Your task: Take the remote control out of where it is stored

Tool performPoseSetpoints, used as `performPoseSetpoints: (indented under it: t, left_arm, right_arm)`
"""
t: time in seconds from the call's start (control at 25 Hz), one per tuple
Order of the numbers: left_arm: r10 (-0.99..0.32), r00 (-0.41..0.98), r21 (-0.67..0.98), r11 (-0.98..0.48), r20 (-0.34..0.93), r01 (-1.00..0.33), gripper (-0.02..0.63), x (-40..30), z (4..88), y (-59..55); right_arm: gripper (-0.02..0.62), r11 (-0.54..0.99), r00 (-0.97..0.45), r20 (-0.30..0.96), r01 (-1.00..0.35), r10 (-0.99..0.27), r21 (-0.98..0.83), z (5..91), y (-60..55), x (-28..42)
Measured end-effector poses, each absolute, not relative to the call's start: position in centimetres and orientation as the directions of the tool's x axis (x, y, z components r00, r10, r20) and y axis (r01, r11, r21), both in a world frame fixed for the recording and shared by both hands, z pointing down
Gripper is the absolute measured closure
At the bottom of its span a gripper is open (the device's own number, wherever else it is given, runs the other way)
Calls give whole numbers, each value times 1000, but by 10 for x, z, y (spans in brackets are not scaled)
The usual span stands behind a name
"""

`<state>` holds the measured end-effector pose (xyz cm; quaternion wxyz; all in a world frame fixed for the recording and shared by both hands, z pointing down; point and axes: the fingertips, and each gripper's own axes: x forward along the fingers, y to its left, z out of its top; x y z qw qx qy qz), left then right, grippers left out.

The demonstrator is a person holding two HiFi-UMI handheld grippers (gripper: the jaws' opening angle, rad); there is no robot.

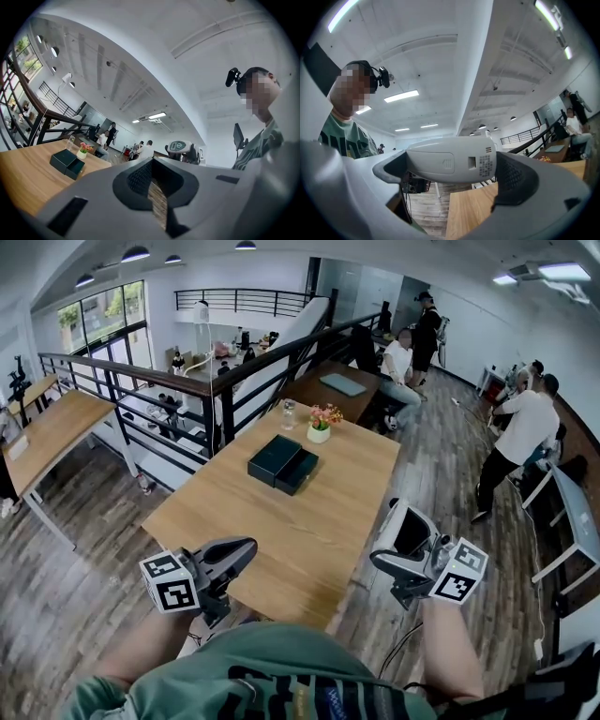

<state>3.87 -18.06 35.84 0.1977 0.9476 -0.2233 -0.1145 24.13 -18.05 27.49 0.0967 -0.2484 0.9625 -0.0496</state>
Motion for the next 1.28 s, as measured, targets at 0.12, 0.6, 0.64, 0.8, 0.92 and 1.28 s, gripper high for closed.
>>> performPoseSetpoints:
  t: [0.12,0.6,0.64,0.8,0.92,1.28]
  left_arm:
    - [-480,869,425,-815,-117,-394,603,38,360,-182]
    - [-479,872,462,-798,-98,-386,603,36,378,-216]
    - [-480,871,468,-796,-102,-384,603,34,380,-225]
    - [-470,877,476,-797,-102,-372,603,20,393,-283]
    - [-455,884,488,-798,-107,-352,603,5,407,-349]
    - [-355,935,496,-816,-21,-299,603,-15,465,-530]
  right_arm:
    - [11,868,-848,-195,-460,-492,-190,278,-191,247]
    - [11,823,-802,-232,-473,-550,-313,309,-242,266]
    - [11,815,-798,-223,-483,-560,-320,314,-250,266]
    - [11,777,-766,-208,-522,-608,-350,331,-306,262]
    - [11,735,-727,-189,-572,-660,-364,345,-367,257]
    - [11,556,-575,-108,-700,-811,-448,417,-540,266]
